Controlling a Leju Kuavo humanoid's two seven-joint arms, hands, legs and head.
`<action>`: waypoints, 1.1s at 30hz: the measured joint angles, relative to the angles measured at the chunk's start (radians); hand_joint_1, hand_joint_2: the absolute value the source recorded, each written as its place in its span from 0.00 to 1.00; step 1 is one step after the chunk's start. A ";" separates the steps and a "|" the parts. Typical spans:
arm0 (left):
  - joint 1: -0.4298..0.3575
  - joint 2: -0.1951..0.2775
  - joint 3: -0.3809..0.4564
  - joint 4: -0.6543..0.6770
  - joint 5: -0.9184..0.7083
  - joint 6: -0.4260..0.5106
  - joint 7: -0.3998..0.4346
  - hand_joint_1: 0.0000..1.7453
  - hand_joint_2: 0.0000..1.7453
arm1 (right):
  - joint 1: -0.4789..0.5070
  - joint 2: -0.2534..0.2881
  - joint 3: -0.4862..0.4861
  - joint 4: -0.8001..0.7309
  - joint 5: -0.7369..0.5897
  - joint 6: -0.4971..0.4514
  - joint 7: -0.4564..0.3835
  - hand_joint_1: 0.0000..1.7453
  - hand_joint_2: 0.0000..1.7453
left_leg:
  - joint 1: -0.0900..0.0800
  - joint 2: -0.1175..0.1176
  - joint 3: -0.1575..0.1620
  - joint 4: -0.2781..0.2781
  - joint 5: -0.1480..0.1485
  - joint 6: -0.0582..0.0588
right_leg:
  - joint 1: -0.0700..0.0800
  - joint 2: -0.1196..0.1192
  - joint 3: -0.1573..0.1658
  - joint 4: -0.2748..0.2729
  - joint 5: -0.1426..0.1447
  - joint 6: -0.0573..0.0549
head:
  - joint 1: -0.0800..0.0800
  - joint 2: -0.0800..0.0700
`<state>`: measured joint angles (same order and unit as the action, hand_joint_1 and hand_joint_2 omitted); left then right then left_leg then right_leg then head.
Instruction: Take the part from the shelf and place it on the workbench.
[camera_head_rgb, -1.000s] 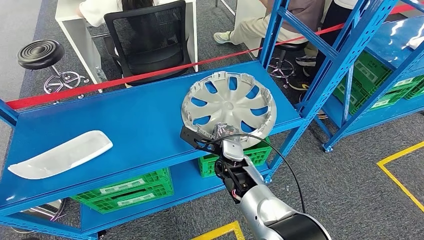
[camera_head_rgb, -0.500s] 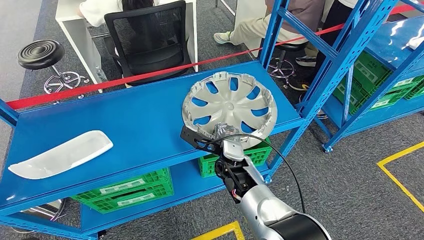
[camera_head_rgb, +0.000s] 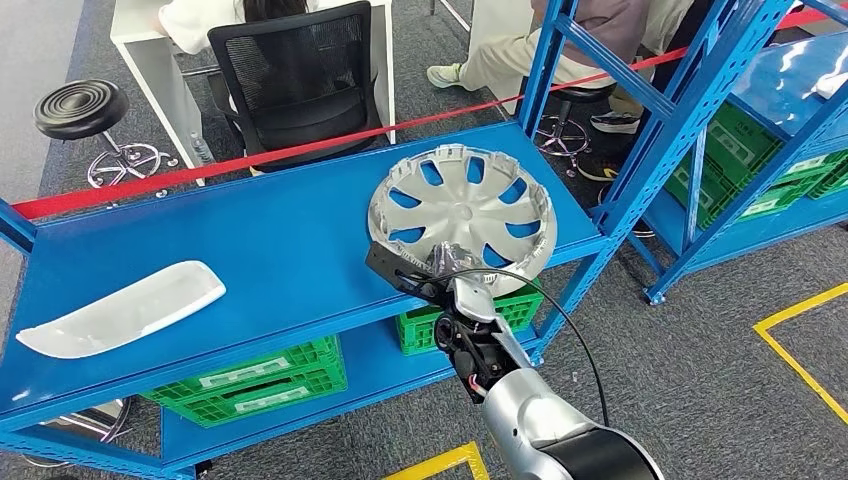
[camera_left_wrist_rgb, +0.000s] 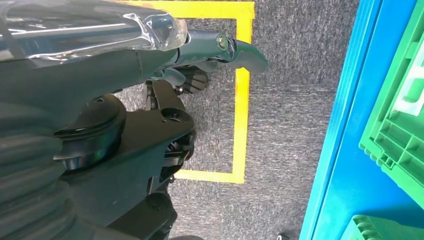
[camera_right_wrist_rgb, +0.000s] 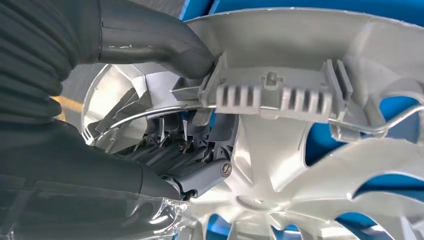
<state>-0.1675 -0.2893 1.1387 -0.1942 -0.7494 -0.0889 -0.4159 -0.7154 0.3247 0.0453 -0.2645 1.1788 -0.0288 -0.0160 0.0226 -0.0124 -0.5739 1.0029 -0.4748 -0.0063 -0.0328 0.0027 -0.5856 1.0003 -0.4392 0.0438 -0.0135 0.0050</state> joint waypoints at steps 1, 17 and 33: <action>0.001 0.000 0.000 0.000 0.002 0.000 -0.004 0.00 1.00 | 0.000 -0.001 -0.022 -0.001 -0.045 -0.022 -0.042 1.00 1.00 | 0.000 0.000 0.000 0.000 0.000 0.000 | 0.000 0.000 0.000 0.000 0.000 0.000 | 0.000 0.000; 0.014 0.010 0.000 0.000 0.012 -0.015 -0.046 0.00 1.00 | -0.049 -0.029 -0.333 -0.174 -0.648 -0.049 -0.604 1.00 1.00 | 0.000 0.000 0.001 0.000 0.000 0.000 | 0.000 0.000 0.000 0.000 0.001 0.000 | 0.000 0.000; 0.027 0.018 0.000 0.000 0.018 -0.029 -0.066 0.00 1.00 | 0.243 -0.042 0.016 -0.963 -0.961 -0.034 -0.575 1.00 1.00 | 0.000 0.000 -0.009 0.000 0.000 0.000 | 0.000 0.000 -0.010 0.000 0.000 0.000 | 0.000 0.000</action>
<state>-0.1403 -0.2711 1.1383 -0.1942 -0.7317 -0.1175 -0.4820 -0.4719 0.2829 0.0616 -1.2280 0.2179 -0.0627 -0.5905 0.0226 -0.0120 -0.5833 1.0029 -0.4751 -0.0063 -0.0328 0.0029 -0.5957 1.0007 -0.4392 0.0440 -0.0137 0.0049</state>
